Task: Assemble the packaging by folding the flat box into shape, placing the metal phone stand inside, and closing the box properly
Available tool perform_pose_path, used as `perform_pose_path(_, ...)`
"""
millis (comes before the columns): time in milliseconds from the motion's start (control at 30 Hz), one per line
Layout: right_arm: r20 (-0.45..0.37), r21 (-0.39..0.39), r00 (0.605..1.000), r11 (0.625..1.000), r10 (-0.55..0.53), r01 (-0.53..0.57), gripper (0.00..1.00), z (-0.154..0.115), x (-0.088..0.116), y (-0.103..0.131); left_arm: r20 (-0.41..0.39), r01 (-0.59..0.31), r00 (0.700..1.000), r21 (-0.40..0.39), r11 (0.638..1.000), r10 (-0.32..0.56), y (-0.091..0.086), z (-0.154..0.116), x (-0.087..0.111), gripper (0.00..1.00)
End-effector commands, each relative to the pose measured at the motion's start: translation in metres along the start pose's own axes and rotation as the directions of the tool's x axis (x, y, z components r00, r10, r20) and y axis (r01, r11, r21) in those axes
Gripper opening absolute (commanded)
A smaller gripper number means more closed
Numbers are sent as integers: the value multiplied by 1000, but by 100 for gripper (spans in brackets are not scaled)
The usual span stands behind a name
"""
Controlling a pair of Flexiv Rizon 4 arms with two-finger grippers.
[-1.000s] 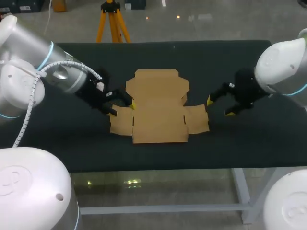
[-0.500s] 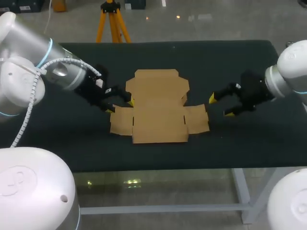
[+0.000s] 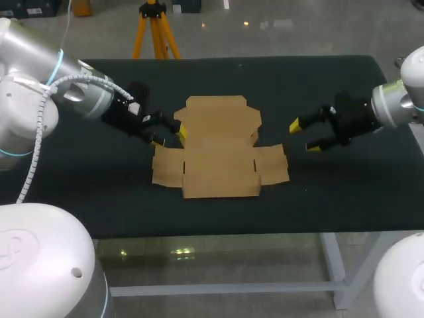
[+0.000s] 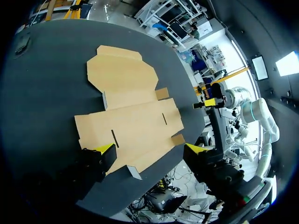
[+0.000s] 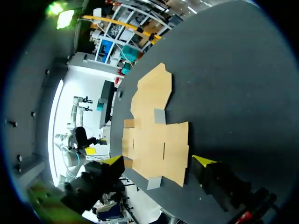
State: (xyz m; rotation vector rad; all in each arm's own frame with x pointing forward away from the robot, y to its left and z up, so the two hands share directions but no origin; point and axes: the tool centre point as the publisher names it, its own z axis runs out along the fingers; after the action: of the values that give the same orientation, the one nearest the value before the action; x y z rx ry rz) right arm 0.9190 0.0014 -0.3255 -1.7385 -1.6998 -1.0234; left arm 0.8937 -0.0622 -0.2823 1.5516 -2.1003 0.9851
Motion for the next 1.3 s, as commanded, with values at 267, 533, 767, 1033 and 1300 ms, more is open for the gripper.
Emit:
perform_pose_path(267, -428, 36, 904, 999, -4, 21, 100, 12, -15, 44, -16, 33, 999, -5, 999, -33, -29, -2, -12, 100)
perform_pose_path(533, -465, 3, 885, 1000, 0, 2, 100, 28, -9, 64, -30, 145, 989, 62, 987, -143, -47, -8, -24, 100)
perform_pose_path(767, -500, -27, 865, 997, 44, -66, 100, 24, -16, 70, -30, 145, 989, 62, 987, -143, -47, -8, -24, 100)
perform_pose_path(1033, -432, -7, 901, 999, 45, -53, 100, 34, -10, 79, -44, 136, 990, 55, 989, -134, -51, -7, -25, 100)
perform_pose_path(1300, -285, 55, 956, 997, 71, -58, 100, 57, -2, 103, -53, 127, 991, 51, 991, -124, -55, -9, -26, 100)
